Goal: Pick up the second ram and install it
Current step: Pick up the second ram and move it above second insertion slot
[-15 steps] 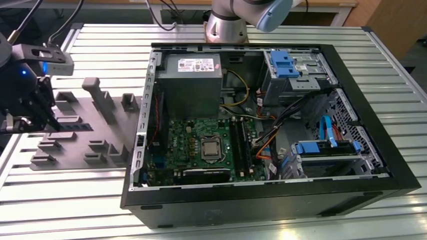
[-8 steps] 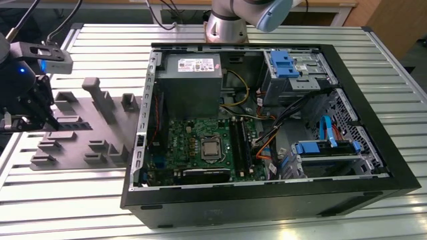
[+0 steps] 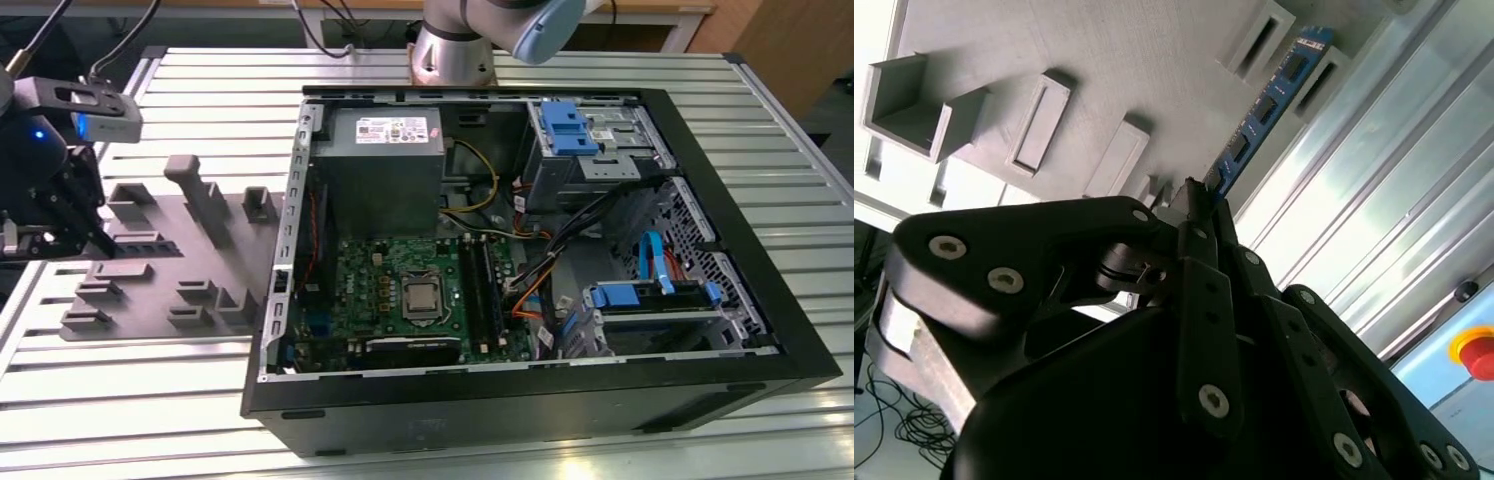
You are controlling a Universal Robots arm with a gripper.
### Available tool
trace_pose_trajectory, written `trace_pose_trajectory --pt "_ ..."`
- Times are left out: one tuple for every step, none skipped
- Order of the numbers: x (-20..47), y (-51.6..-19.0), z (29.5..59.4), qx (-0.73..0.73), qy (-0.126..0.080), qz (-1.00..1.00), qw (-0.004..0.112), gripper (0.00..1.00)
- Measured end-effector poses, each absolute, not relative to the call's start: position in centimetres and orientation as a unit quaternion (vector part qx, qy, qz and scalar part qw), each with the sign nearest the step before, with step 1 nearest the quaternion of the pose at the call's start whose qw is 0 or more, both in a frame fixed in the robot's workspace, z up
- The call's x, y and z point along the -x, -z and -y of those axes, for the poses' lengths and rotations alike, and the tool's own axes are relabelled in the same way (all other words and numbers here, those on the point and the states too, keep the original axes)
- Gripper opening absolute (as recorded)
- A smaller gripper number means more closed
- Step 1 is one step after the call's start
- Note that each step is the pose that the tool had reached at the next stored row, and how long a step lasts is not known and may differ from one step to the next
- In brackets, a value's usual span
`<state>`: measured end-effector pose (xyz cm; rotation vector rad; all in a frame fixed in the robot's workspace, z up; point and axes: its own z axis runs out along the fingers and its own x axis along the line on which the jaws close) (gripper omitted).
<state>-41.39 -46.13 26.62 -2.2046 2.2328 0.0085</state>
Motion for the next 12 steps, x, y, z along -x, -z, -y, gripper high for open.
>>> trace_pose_trajectory --pt "41.4 -26.7 46.1 0.703 -0.003 -0.712 0.002 0.14" --pt "41.4 -26.8 46.1 0.703 -0.003 -0.712 0.002 0.14" --pt "41.4 -27.0 46.1 0.703 -0.003 -0.712 0.002 0.14" --pt "41.4 -27.1 46.1 0.703 -0.003 -0.712 0.002 0.14" --pt "41.4 -27.2 46.1 0.703 -0.003 -0.712 0.002 0.14" --pt "41.4 -27.3 46.1 0.703 -0.003 -0.712 0.002 0.14" --pt "41.4 -27.4 46.1 0.703 -0.003 -0.712 0.002 0.14" --pt "41.4 -27.5 46.1 0.703 -0.003 -0.712 0.002 0.14" --pt "41.4 -27.6 46.1 0.703 -0.003 -0.712 0.002 0.14" --pt "41.4 -27.7 46.1 0.703 -0.003 -0.712 0.002 0.14" --pt "41.4 -27.8 46.1 0.703 -0.003 -0.712 0.002 0.14" --pt "41.4 -27.9 46.1 0.703 -0.003 -0.712 0.002 0.14"
